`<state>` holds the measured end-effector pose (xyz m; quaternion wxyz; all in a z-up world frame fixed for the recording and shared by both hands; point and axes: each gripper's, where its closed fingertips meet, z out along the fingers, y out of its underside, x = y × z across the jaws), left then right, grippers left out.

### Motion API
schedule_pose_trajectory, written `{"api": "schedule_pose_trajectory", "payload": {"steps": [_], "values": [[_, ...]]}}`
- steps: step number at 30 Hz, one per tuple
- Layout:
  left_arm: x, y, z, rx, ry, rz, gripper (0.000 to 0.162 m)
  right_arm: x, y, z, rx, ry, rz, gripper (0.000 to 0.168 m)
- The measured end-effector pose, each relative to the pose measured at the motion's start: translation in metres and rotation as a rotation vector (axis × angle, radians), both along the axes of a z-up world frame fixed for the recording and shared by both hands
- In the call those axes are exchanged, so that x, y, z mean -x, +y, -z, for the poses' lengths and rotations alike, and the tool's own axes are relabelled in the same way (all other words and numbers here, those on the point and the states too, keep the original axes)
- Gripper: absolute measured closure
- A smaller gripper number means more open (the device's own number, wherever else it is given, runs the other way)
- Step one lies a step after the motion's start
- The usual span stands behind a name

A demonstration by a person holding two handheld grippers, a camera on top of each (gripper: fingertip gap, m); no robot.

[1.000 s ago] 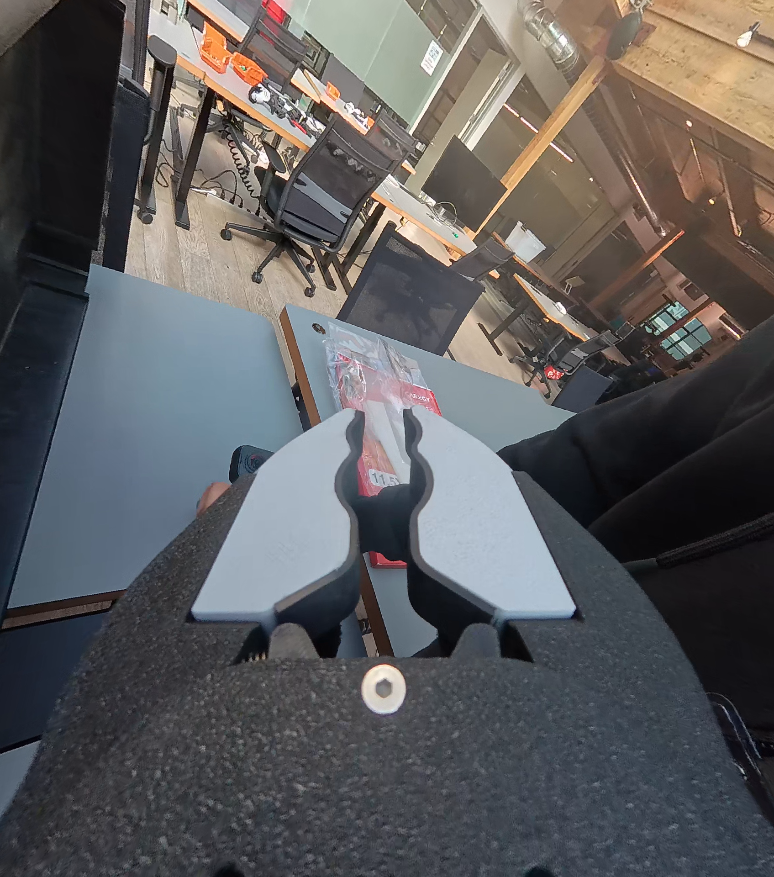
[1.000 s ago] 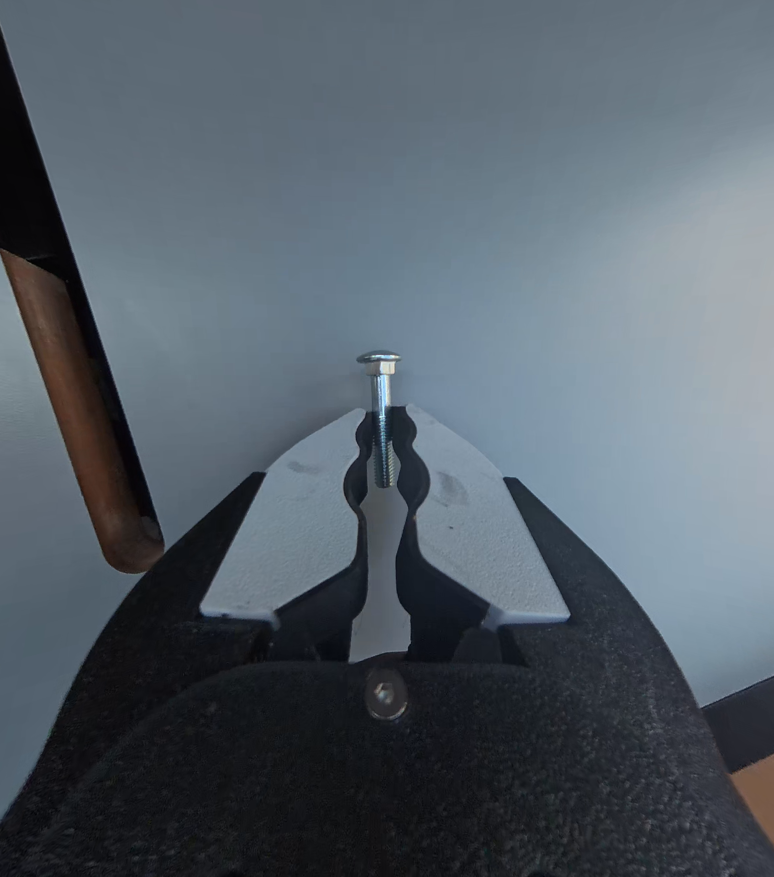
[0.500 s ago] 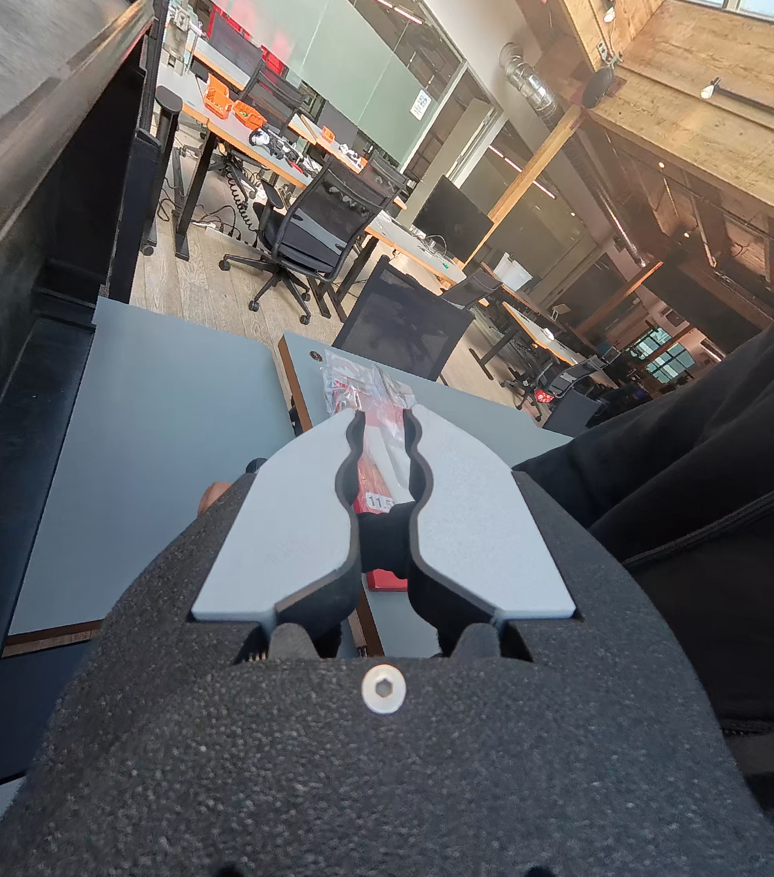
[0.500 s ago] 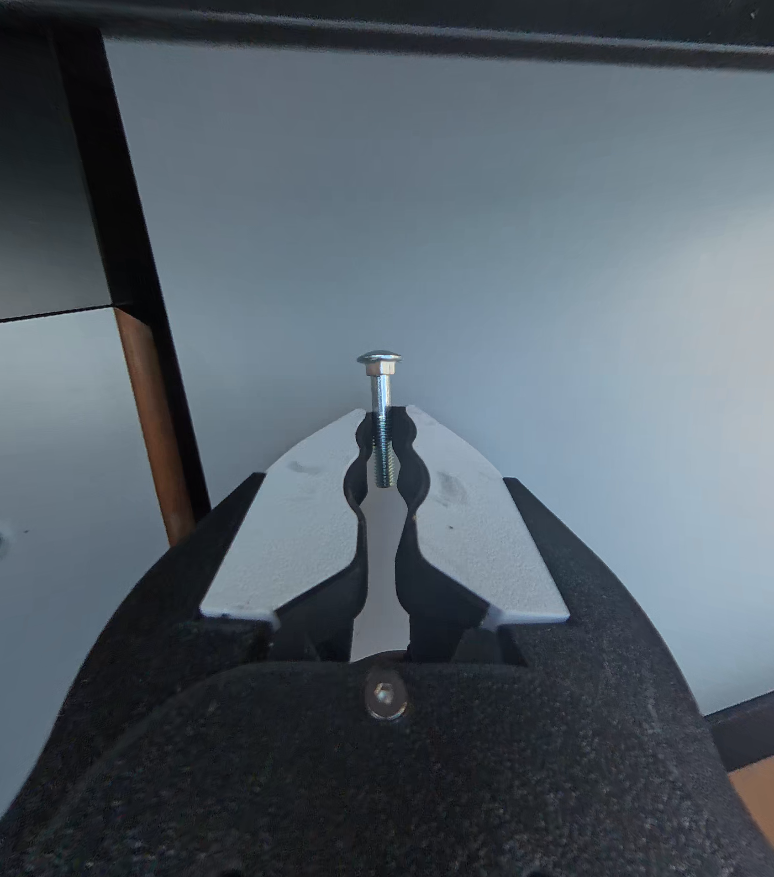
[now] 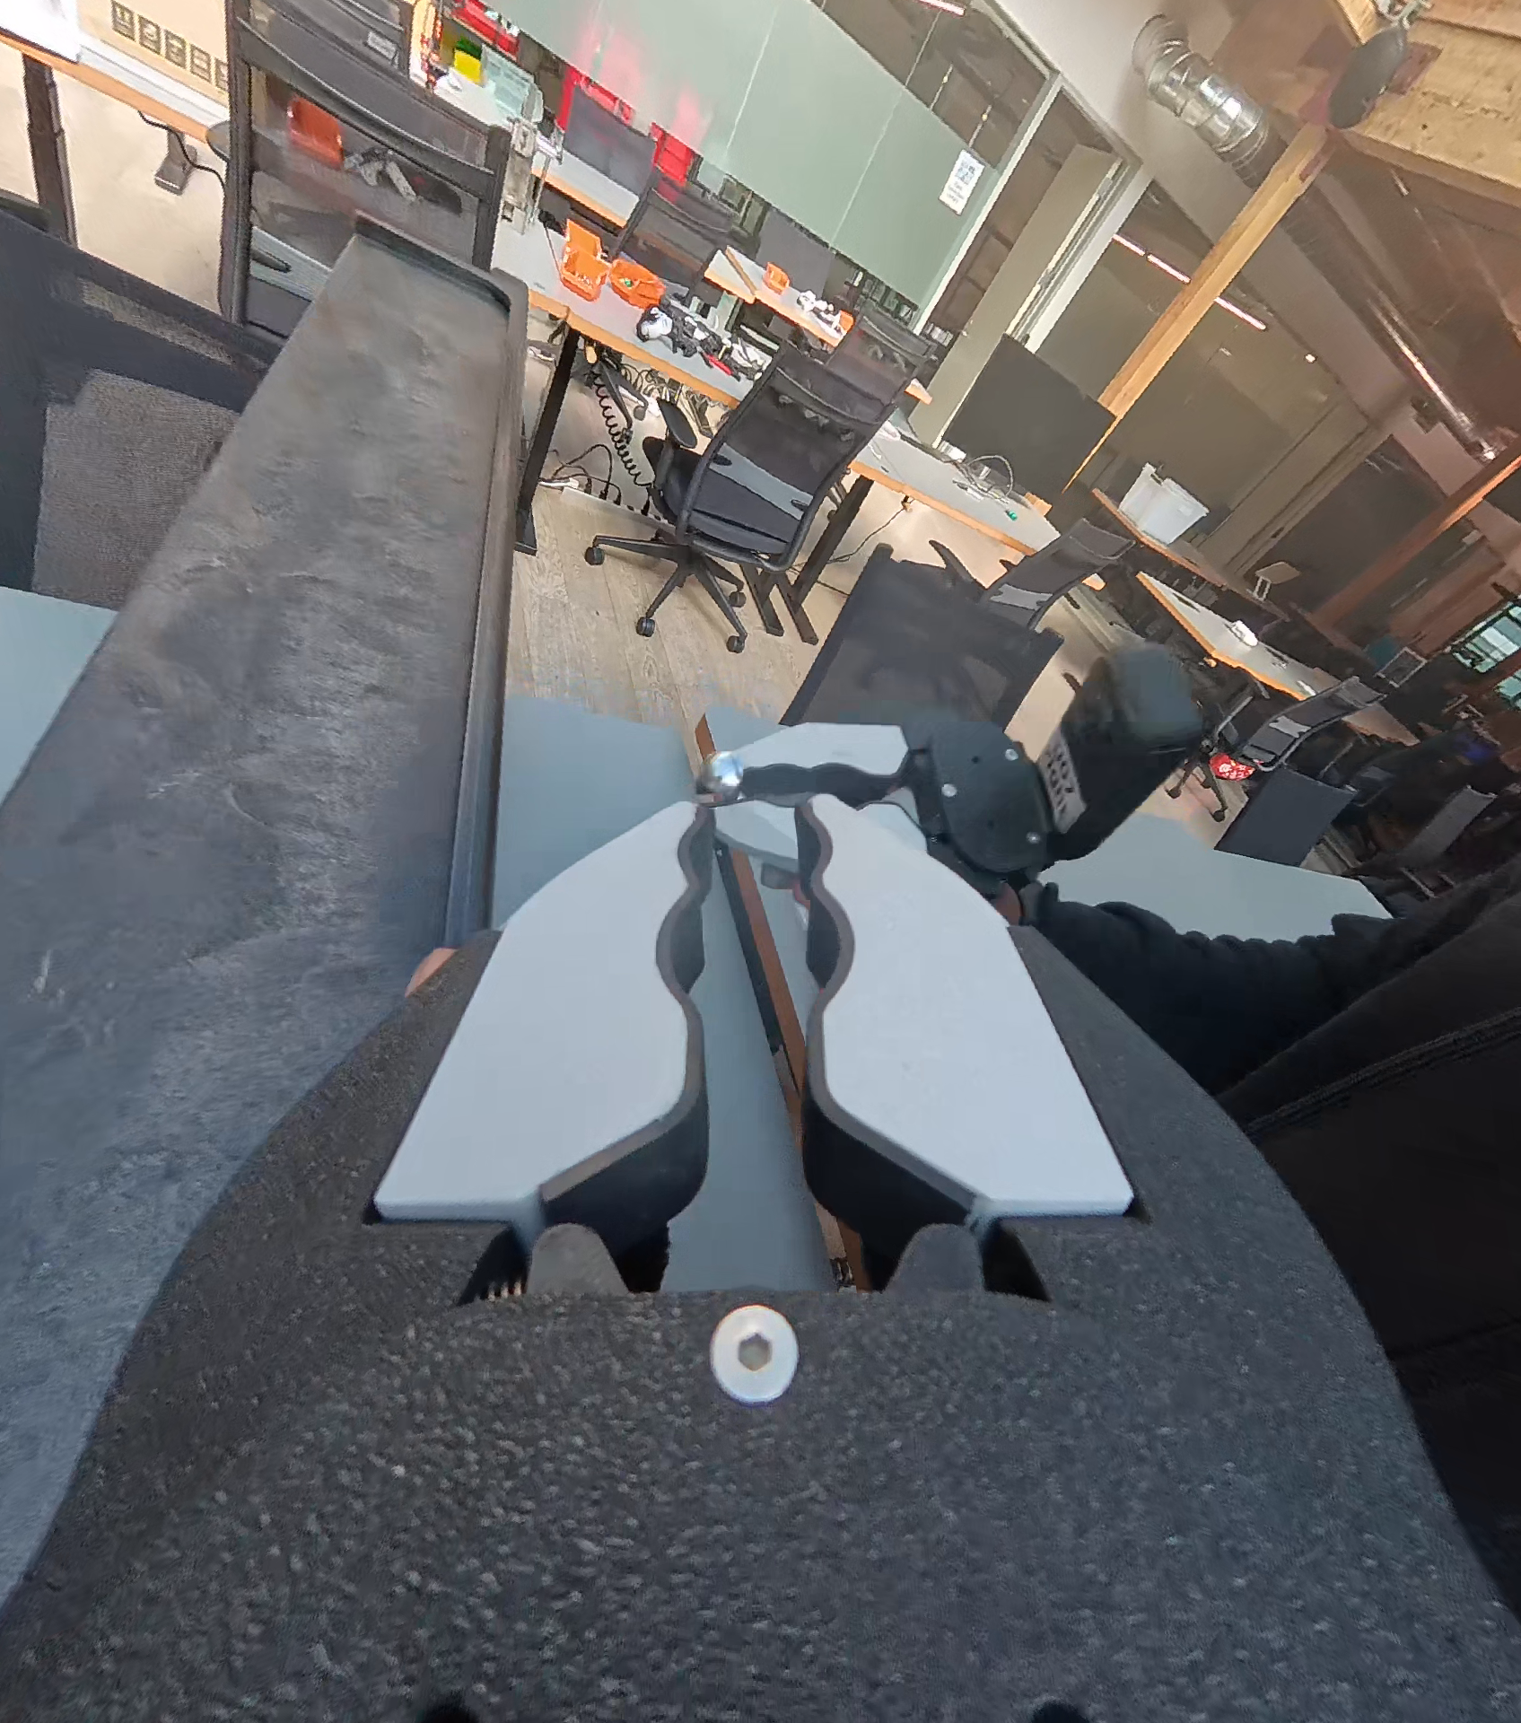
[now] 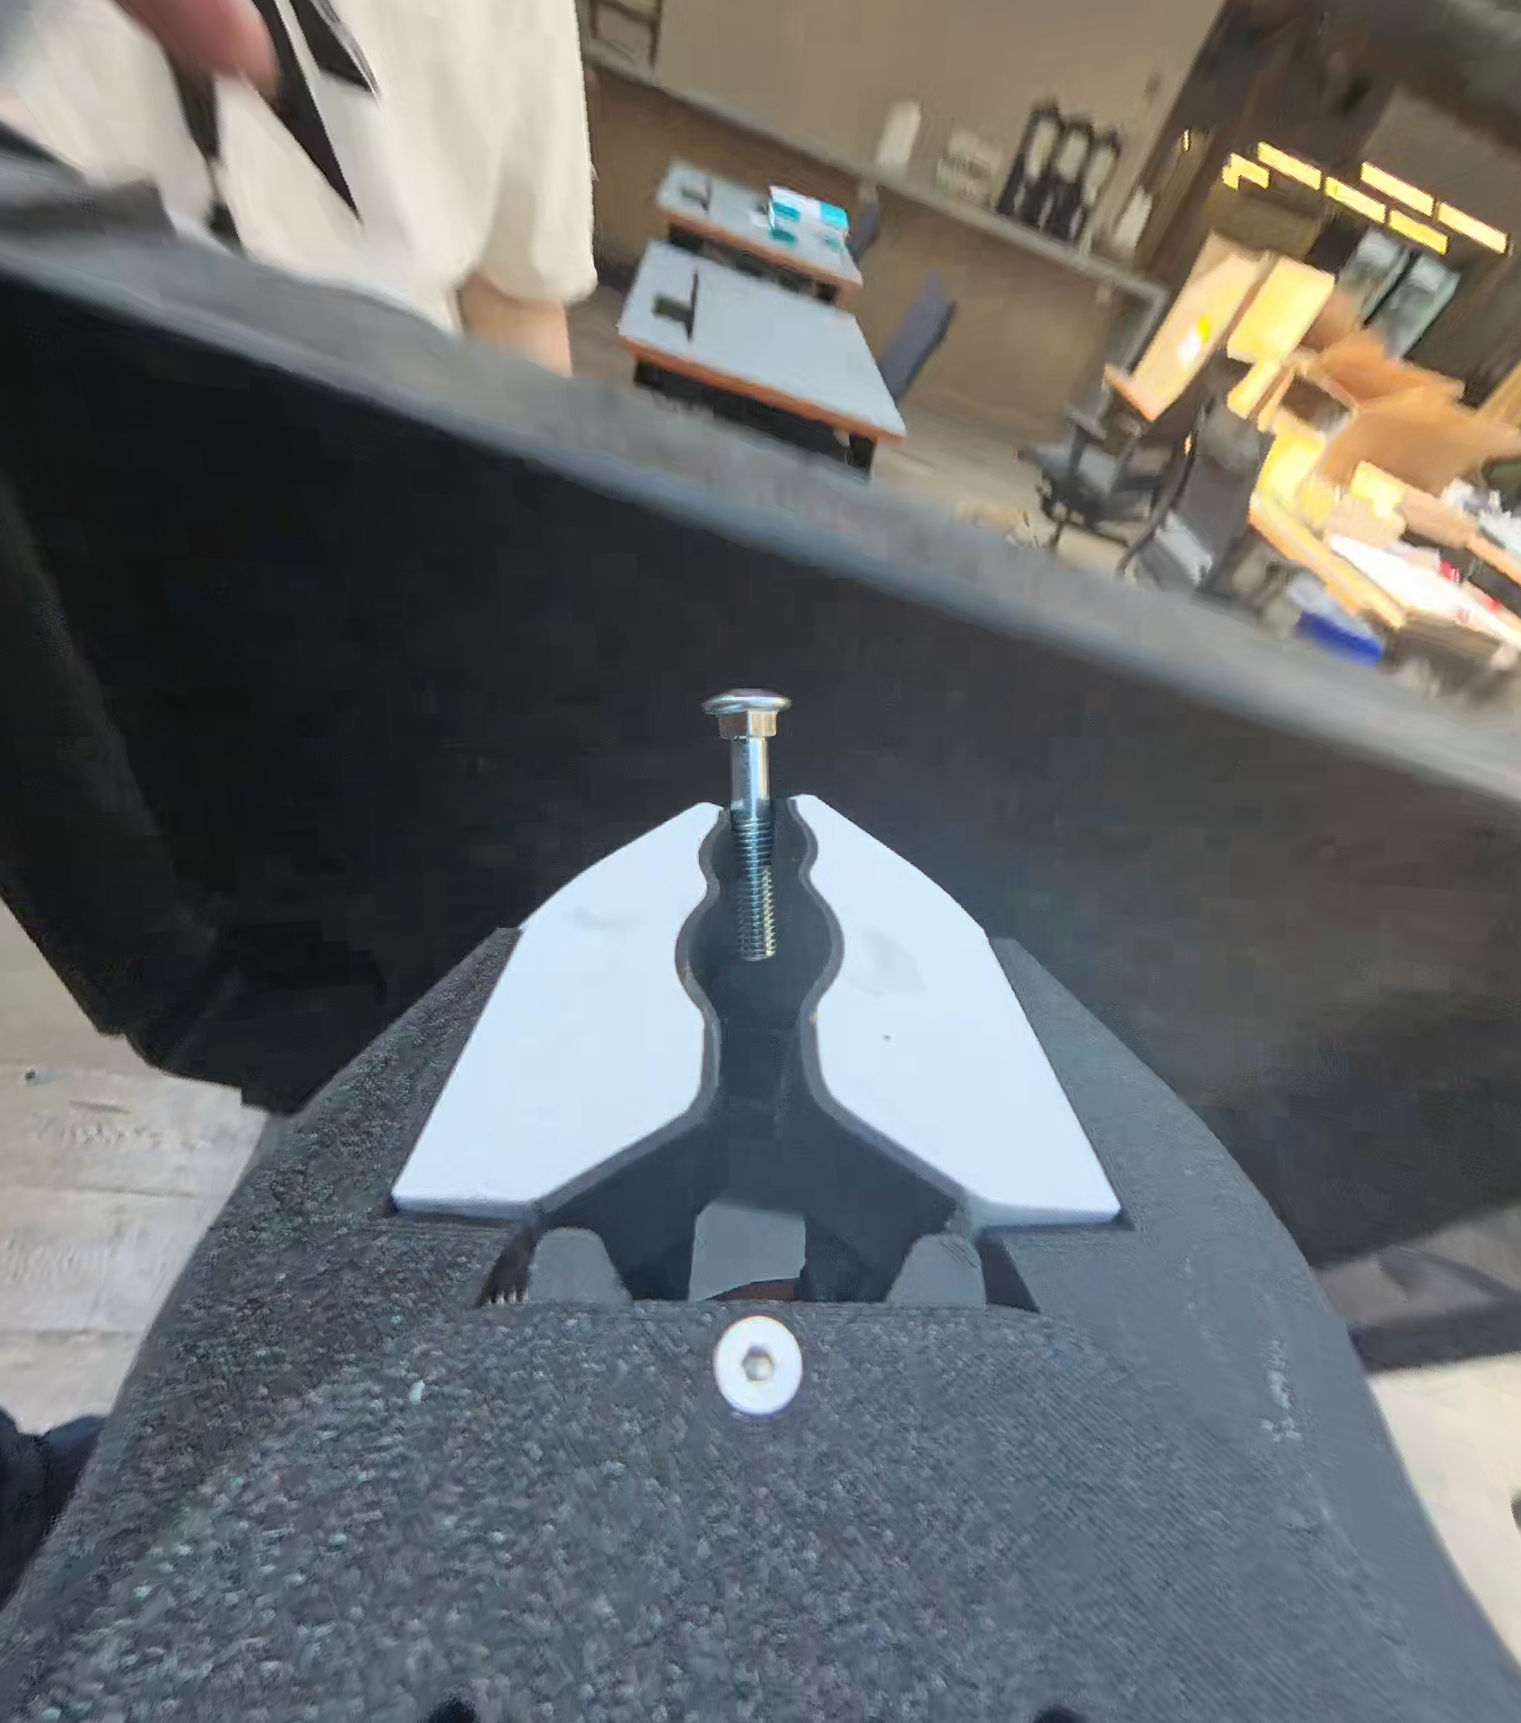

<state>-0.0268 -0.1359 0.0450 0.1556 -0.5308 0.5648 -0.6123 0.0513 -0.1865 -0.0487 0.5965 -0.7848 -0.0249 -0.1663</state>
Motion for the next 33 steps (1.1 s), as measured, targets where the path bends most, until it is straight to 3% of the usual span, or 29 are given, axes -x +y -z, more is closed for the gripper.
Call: {"api": "schedule_pose_trajectory", "payload": {"steps": [3, 7, 14, 17, 26, 30, 33], "values": [[-0.013, 0.012, -0.012, 0.02, -0.012, 0.012, 0.145, 0.032, 0.037, -0.071, -0.06, -0.109, -0.133, 0.161], [-0.015, 0.012, -0.019, 0.099, -0.02, 0.056, 0.145, 0.058, 0.065, -0.103, -0.046, -0.256, -0.227, 0.161], [-0.011, 0.018, -0.02, 0.188, -0.008, 0.048, 0.145, 0.067, 0.073, -0.102, -0.038, -0.336, -0.28, 0.161], [-0.015, 0.021, -0.022, 0.152, 0.001, 0.051, 0.146, 0.063, 0.071, -0.101, -0.042, -0.322, -0.275, 0.161], [-0.057, 0.085, -0.034, -0.354, 0.088, -0.042, 0.144, 0.03, 0.025, -0.08, -0.03, -0.211, -0.18, 0.161], [-0.104, 0.117, -0.021, -0.536, 0.22, -0.023, 0.14, 0.025, 0.004, -0.07, -0.03, -0.175, -0.16, 0.161], [-0.149, 0.132, 0.009, -0.639, 0.326, 0.014, 0.138, 0.021, -0.008, -0.064, -0.04, -0.145, -0.143, 0.161]]}}
